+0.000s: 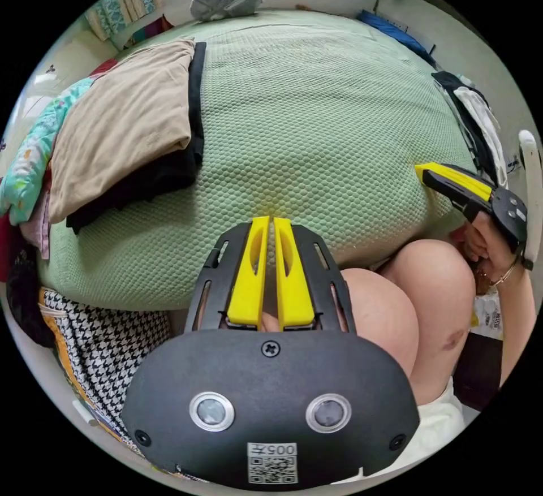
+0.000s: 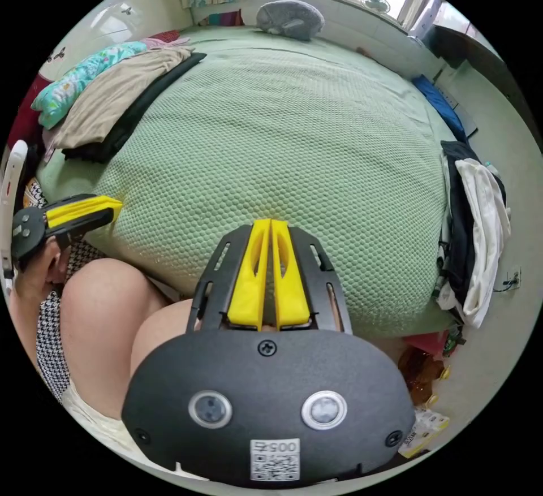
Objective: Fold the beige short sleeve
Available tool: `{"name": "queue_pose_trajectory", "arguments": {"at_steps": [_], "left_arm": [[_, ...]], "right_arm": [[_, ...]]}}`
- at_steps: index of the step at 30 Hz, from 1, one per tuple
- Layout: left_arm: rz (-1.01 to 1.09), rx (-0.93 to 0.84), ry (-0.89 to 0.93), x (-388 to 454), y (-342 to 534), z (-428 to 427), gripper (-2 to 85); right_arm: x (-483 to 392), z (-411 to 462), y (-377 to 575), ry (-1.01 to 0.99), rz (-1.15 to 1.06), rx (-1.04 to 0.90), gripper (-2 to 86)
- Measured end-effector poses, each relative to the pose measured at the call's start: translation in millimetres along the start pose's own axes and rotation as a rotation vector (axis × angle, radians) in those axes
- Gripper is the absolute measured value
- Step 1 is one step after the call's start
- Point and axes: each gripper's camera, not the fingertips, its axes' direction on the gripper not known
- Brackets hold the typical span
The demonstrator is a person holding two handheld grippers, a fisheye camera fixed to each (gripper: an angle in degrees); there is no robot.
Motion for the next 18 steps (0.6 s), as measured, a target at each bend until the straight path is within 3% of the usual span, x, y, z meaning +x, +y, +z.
{"name": "queue_pose_trajectory", "arguments": {"at_steps": [7,14,18], "left_arm": [[-0.095,0.007,0.203,-60.8,15.1,-2.5,1.9],[-0.059,0.089,0.098,-77.8,39.3,-18.7,0.6],[-0.1,0.146,0.196,-106.4,54.2,-43.3,0.5]], "right_arm": [[-24.8,21.0,-0.5,0.084,-0.003,0.009,-0.9],[-45.1,37.8,1.0,0.142,-0.053,0.028,-0.9],[-51.1,45.1,-1.0,0.146,-0.061,0.019,-0.9]]}}
